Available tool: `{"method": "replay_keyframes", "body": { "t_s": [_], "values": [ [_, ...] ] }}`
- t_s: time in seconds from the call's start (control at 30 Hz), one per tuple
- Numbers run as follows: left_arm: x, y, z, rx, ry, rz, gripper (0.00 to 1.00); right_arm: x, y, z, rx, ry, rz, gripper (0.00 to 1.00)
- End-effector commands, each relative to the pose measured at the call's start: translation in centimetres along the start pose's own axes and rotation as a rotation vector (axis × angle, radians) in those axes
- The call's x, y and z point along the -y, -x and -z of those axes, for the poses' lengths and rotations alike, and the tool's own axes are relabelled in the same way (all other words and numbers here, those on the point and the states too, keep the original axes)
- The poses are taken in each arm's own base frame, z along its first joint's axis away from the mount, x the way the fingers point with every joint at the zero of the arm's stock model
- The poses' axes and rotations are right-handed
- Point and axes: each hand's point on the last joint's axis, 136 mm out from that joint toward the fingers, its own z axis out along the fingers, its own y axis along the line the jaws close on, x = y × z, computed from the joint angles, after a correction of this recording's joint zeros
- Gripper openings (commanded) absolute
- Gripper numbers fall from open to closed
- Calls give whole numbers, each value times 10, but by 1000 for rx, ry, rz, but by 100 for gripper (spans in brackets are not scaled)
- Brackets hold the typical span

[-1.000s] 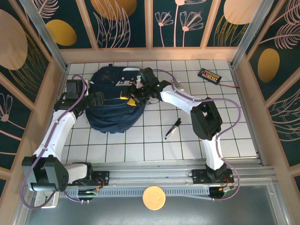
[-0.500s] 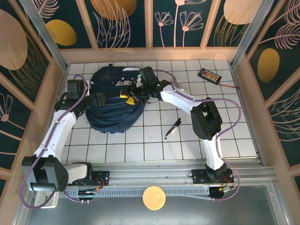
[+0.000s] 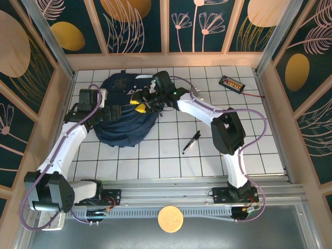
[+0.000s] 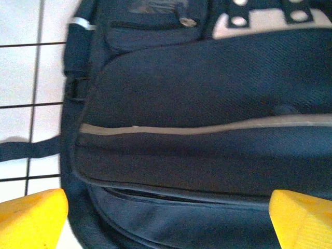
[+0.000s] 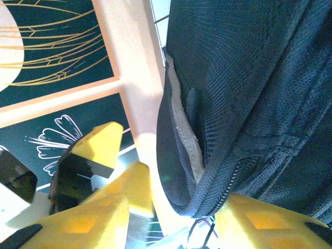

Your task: Pack books, pencil case, and school supplies into a backpack

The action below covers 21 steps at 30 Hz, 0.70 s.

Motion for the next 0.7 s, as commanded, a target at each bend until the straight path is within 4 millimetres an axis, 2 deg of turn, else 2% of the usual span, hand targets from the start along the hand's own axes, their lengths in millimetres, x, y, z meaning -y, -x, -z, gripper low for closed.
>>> {"method": "replay_keyframes", "body": {
  "t_s": [0.0, 0.03, 0.07, 0.17, 0.37, 0.4, 0.53, 0.67],
  "values": [
    [16, -11, -8, -22, -38, -136, 99, -40, 2, 4, -3, 119, 72, 45],
    [15, -9, -8, -13, -28, -159, 99, -41, 2, 4, -4, 120, 74, 45],
    [13, -19, -12, -32, -19, -181, 99, -40, 2, 4, -4, 119, 74, 45],
    [9, -22, -14, -37, 6, -225, 99, -37, 2, 5, -4, 117, 68, 45],
    [-1, -10, -21, -26, 71, -259, 98, -35, 0, 8, -2, 118, 68, 45],
    [1, 4, -18, 6, 68, -260, 98, -34, 1, 9, -1, 118, 67, 45],
    [6, 23, -25, 43, 53, -269, 94, -32, 1, 9, 2, 115, 63, 45],
    [12, 39, -29, 67, 25, -281, 85, -31, 1, 10, 3, 112, 64, 45]
  ]
}}
